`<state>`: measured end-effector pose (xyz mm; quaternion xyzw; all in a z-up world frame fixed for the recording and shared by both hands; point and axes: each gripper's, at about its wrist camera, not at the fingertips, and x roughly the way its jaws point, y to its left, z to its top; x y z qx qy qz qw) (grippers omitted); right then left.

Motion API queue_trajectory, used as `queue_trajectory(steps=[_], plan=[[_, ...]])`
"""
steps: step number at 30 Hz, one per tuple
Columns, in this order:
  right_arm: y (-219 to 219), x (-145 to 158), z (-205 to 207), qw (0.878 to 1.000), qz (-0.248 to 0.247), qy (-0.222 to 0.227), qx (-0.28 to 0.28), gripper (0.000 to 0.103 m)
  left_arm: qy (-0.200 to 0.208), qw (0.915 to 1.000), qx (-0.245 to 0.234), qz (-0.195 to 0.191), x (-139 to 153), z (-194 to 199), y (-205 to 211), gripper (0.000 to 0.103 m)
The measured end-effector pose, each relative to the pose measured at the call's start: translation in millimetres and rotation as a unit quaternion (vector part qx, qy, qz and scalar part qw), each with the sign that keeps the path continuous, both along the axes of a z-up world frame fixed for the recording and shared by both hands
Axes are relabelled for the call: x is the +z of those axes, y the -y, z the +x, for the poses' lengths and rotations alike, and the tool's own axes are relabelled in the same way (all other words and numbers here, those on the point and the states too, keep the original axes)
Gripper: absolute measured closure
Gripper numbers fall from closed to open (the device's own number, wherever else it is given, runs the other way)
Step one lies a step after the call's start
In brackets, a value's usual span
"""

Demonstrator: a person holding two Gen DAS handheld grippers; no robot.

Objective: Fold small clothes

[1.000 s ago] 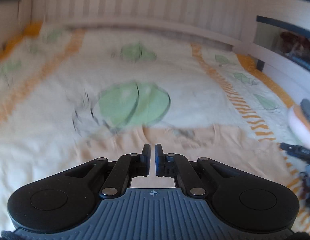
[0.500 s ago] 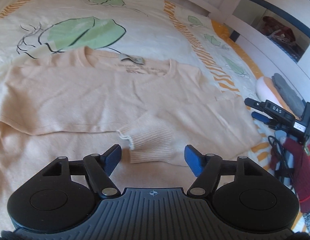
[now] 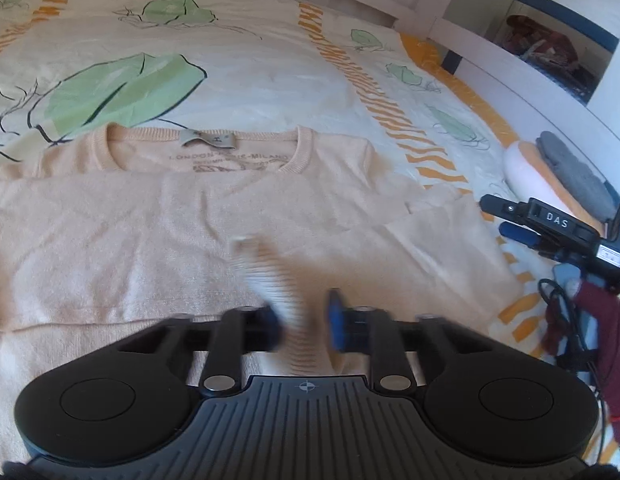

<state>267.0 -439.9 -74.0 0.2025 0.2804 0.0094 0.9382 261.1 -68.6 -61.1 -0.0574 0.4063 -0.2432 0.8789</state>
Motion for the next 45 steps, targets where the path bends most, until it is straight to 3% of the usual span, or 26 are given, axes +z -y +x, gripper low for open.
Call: queue_trajectory(steps=[3, 6, 9, 13, 19, 24, 31, 37, 41, 45], plan=[[1.2, 0.7, -0.6, 1.0, -0.001, 0.002, -0.003, 0.015, 0.022, 0.9997, -0.005, -0.002, 8.2, -3.0, 0.7, 0.097], [5.4, 2.1, -2.7, 1.0, 0.001, 0.008, -0.012, 0.015, 0.086, 0.9952, -0.014, 0.046, 31.9, -12.6, 6.5, 0.097], [11.4, 3.1, -4.4, 1.0, 0.008, 0.014, -0.024, 0.015, 0.132, 0.9907, -0.002, 0.032, 69.8, -19.2, -8.7, 0.097], [12.3, 1.8, -2.5, 1.0, 0.012, 0.011, -0.026, 0.015, 0.156, 0.9867, 0.033, 0.028, 99.6, -15.5, -44.6, 0.097], [-1.6, 1.5, -1.0, 1.0, -0.011, 0.01, 0.005, 0.015, 0.073, 0.9896, 0.118, 0.036, 59.9, 12.4, -97.9, 0.097], [-7.4, -2.0, 0.8, 1.0, -0.017, 0.004, 0.019, 0.015, 0.032, 0.9879, 0.148, 0.032, 29.7, 23.7, -121.7, 0.097], [-29.3, 0.7, -0.1, 0.996, -0.046, 0.007, 0.07, 0.015, 0.016, 0.9884, 0.149, 0.022, 11.9, 35.2, -133.8, 0.096], [-79.9, 8.9, -13.3, 0.977, -0.123, 0.041, 0.168, 0.008, 0.01, 0.9898, 0.14, 0.024, 2.0, 41.5, -134.4, 0.096], [-95.1, -10.9, -3.1, 0.969, -0.194, -0.031, 0.151, 0.009, 0.014, 0.9889, 0.145, 0.03, 1.2, 42.1, -139.6, 0.096], [-77.0, -14.6, 0.6, 0.979, -0.15, -0.048, 0.128, 0.006, 0.002, 0.9884, 0.145, 0.043, -2.5, 44.3, -145.7, 0.093]])
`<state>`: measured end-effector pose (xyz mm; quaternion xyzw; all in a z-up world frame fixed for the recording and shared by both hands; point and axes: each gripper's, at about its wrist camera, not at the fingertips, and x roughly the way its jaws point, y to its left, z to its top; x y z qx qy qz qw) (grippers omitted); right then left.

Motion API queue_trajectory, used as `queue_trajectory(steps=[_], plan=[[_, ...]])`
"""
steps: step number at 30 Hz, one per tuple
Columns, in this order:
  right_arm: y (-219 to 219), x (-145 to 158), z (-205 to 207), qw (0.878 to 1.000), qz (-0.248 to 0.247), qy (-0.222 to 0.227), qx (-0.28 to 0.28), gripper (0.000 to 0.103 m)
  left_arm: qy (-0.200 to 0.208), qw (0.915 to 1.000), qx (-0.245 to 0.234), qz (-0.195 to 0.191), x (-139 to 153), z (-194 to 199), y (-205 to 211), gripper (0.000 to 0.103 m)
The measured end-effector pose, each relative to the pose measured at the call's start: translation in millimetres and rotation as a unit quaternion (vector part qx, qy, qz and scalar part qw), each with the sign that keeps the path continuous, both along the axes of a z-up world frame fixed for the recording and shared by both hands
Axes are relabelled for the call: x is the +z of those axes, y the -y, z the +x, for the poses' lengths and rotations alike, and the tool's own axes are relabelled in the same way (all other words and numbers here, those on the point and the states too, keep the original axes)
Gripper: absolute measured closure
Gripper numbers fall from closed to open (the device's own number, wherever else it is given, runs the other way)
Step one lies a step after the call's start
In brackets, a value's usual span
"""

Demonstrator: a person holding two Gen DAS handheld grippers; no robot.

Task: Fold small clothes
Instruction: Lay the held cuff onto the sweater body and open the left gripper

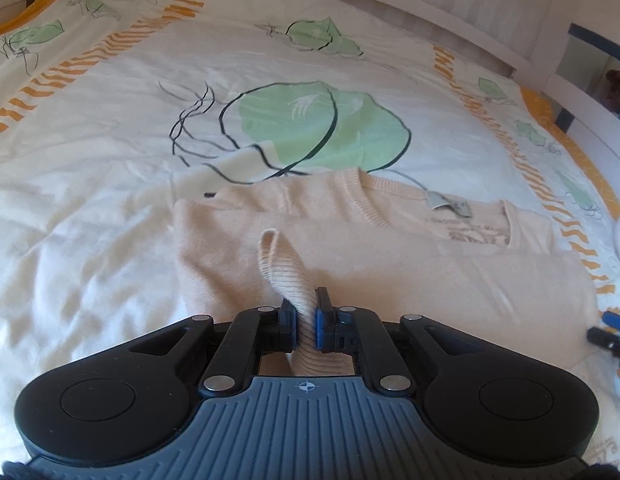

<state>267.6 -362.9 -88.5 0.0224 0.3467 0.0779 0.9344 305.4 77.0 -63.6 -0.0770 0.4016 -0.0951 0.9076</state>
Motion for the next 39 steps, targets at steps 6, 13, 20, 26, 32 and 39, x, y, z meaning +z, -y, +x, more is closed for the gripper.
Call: queue_trajectory(steps=[6, 13, 20, 26, 32, 39], plan=[[-4.2, -2.7, -1.4, 1.0, -0.013, 0.003, 0.008, 0.003, 0.005, 0.9998, 0.009, 0.015, 3.0, -1.8, -6.3, 0.087], [-2.2, -3.2, -0.5, 1.0, -0.008, 0.002, 0.006, 0.003, 0.036, 0.9985, 0.04, 0.012, 18.4, -4.3, -26.4, 0.086], [-2.3, -3.4, -0.1, 1.0, -0.005, 0.001, 0.006, 0.002, 0.023, 0.999, 0.038, -0.004, 17.3, -8.1, -38.2, 0.08], [-2.3, -3.2, 0.0, 1.0, -0.005, 0.001, 0.006, 0.001, 0.02, 0.9994, -0.016, -0.025, 11.4, -10.4, -16.8, 0.074], [-2.0, -3.1, 0.1, 1.0, -0.004, 0.001, 0.006, 0.001, 0.031, 0.9942, -0.102, -0.015, 15.5, -18.3, 27.1, 0.073], [-2.4, -3.2, 0.3, 1.0, -0.003, 0.0, 0.007, 0.001, 0.033, 0.9941, -0.102, -0.016, 21.3, -24.2, 19.7, 0.073]])
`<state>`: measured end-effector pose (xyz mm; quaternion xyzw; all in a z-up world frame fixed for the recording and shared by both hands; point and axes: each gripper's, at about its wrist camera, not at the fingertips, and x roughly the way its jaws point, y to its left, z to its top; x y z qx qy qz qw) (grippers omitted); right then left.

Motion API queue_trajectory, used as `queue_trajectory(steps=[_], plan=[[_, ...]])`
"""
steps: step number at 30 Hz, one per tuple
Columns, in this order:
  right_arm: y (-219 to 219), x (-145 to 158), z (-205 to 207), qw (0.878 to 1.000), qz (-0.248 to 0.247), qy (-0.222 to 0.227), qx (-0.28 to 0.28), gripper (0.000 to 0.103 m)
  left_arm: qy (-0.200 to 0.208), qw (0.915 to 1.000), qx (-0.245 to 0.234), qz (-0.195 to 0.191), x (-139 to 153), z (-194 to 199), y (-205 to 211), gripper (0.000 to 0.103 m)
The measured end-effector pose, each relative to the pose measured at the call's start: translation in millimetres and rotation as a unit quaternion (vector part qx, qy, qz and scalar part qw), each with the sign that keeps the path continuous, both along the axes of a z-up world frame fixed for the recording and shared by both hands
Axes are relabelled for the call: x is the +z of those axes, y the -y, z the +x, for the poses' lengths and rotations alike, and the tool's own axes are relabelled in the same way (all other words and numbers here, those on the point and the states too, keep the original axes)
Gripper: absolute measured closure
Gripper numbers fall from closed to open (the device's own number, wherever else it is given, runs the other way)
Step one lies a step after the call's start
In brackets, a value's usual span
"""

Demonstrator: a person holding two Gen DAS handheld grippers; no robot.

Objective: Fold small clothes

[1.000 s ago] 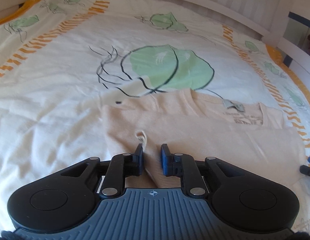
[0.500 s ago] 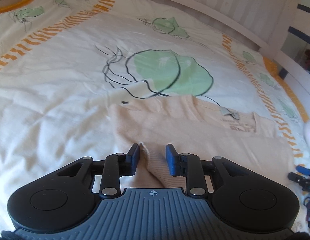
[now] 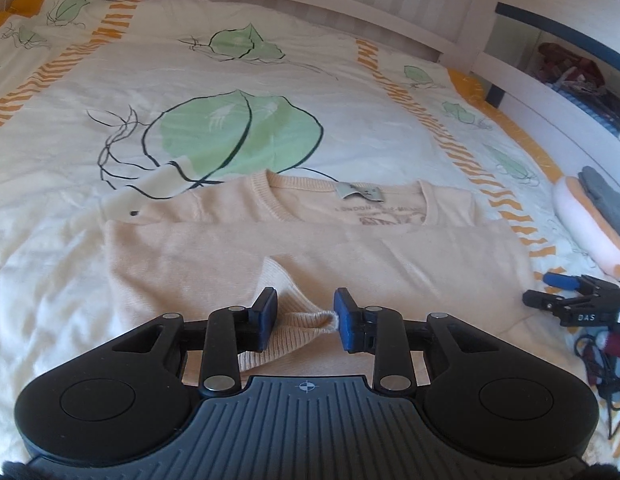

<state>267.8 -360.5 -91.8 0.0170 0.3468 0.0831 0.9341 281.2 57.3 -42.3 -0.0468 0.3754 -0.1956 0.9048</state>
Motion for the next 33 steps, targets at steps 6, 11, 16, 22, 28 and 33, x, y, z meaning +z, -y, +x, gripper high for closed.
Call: queue_trajectory(steps=[6, 11, 16, 22, 28, 33], plan=[[0.2, 0.1, 0.2, 1.0, 0.0, 0.0, 0.0, 0.001, 0.007, 0.9998, -0.01, -0.018, 12.3, -6.6, -17.4, 0.073], [0.4, 0.1, 0.5, 1.0, 0.0, 0.0, 0.0, 0.001, -0.003, 0.9995, -0.025, 0.018, 9.3, -6.2, -15.4, 0.071], [0.3, 0.0, 0.6, 1.0, 0.001, 0.0, 0.0, 0.001, 0.003, 0.9989, -0.027, 0.039, 1.4, -3.6, -9.6, 0.071], [0.4, -0.1, 0.7, 1.0, 0.001, 0.0, 0.0, 0.0, 0.011, 0.9964, -0.045, 0.072, -1.9, -1.0, 0.8, 0.073], [0.4, -0.1, 0.8, 1.0, 0.001, 0.0, 0.0, 0.0, -0.041, 0.999, 0.002, -0.017, 16.0, 0.7, 1.7, 0.096], [-0.2, -0.2, 1.0, 1.0, 0.001, -0.001, 0.0, 0.0, -0.047, 0.991, 0.031, -0.121, 39.4, 4.0, -11.8, 0.096]])
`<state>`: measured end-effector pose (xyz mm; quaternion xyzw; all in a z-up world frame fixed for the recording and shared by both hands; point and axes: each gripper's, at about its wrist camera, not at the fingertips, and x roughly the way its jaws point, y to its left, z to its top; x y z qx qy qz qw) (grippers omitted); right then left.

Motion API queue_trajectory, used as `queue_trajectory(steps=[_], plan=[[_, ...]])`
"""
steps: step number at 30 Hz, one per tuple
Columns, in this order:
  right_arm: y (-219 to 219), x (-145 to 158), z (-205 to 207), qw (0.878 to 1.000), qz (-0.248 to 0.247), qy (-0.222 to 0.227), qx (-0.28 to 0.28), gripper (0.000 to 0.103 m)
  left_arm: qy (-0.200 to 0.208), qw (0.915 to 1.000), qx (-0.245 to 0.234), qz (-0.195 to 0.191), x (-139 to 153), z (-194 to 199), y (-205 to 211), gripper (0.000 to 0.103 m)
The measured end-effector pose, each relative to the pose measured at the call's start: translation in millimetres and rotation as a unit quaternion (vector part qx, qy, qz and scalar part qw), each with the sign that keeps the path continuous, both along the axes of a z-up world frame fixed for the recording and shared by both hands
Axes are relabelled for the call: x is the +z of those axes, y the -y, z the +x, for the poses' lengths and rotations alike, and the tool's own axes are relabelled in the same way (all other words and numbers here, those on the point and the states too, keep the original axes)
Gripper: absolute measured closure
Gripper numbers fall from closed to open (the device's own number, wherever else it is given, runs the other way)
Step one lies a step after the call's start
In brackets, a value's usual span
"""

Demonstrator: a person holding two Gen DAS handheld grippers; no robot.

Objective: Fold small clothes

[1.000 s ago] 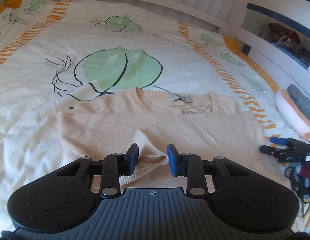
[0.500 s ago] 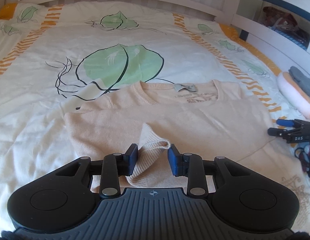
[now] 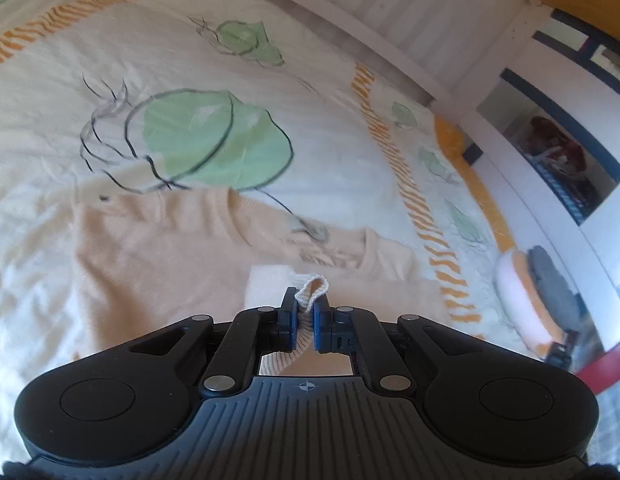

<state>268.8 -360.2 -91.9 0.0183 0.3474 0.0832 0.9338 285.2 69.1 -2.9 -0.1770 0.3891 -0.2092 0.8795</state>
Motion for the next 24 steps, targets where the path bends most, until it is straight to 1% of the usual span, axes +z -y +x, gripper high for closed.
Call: queue_trajectory(steps=[2, 3, 4, 5, 6, 8, 10, 11, 12, 13, 15, 17, 19, 22, 24], plan=[[0.1, 0.1, -0.1, 1.0, 0.0, 0.0, 0.0, 0.0, 0.008, 0.9965, 0.017, 0.082, -2.4, 6.6, 0.8, 0.096], [-0.1, -0.1, 0.0, 1.0, 0.0, 0.0, 0.0, 0.0, 0.003, 0.9941, 0.029, 0.105, -7.0, 10.0, -2.5, 0.095], [-0.3, -0.3, 0.4, 1.0, 0.0, 0.0, 0.0, 0.0, -0.01, 0.992, 0.044, 0.118, -14.5, 15.0, -8.8, 0.095], [-0.5, -0.3, 0.4, 1.0, 0.0, 0.0, 0.0, 0.0, -0.026, 0.9914, 0.066, 0.11, -22.3, 19.9, -18.1, 0.095], [-0.2, -0.3, 0.5, 1.0, 0.0, 0.0, 0.0, 0.0, -0.036, 0.9916, 0.083, 0.092, -28.1, 22.0, -26.7, 0.095], [-0.3, -0.2, 0.5, 1.0, 0.0, 0.0, 0.0, 0.0, -0.053, 0.9901, 0.121, 0.046, -37.9, 23.0, -46.1, 0.094], [-0.4, -0.2, 0.5, 1.0, 0.0, 0.0, 0.0, 0.0, -0.052, 0.9884, 0.139, 0.034, -40.6, 20.8, -55.4, 0.093], [-0.3, -0.2, 0.5, 1.0, 0.0, 0.0, 0.0, 0.0, -0.047, 0.9884, 0.14, 0.037, -40.3, 19.5, -57.0, 0.09], [-0.6, -0.2, 0.4, 1.0, 0.0, 0.0, 0.0, 0.0, -0.039, 0.9883, 0.141, 0.044, -38.3, 18.0, -58.5, 0.085], [-0.3, -0.1, 0.6, 1.0, 0.0, 0.0, 0.0, 0.0, -0.03, 0.9879, 0.144, 0.05, -35.2, 16.4, -59.6, 0.082], [-0.6, -0.2, 0.5, 1.0, 0.0, 0.0, 0.0, 0.0, -0.012, 0.9872, 0.151, 0.05, -28.3, 14.5, -64.0, 0.081], [-0.1, -0.1, 0.6, 1.0, 0.0, 0.0, 0.0, 0.0, -0.004, 0.9857, 0.158, 0.056, -21.8, 13.6, -65.0, 0.081], [-0.4, -0.1, 0.5, 1.0, 0.0, 0.0, 0.0, 0.0, 0.0, 0.9848, 0.155, 0.077, -17.3, 11.3, -60.2, 0.081], [-0.7, -0.6, 0.8, 1.0, 0.0, 0.0, 0.0, 0.0, 0.008, 0.9862, 0.112, 0.122, -17.7, 1.1, -40.1, 0.08], [-0.9, -0.6, 0.8, 1.0, 0.001, 0.0, 0.0, 0.0, 0.011, 0.9833, 0.095, 0.155, -22.1, -9.1, -26.9, 0.079]])
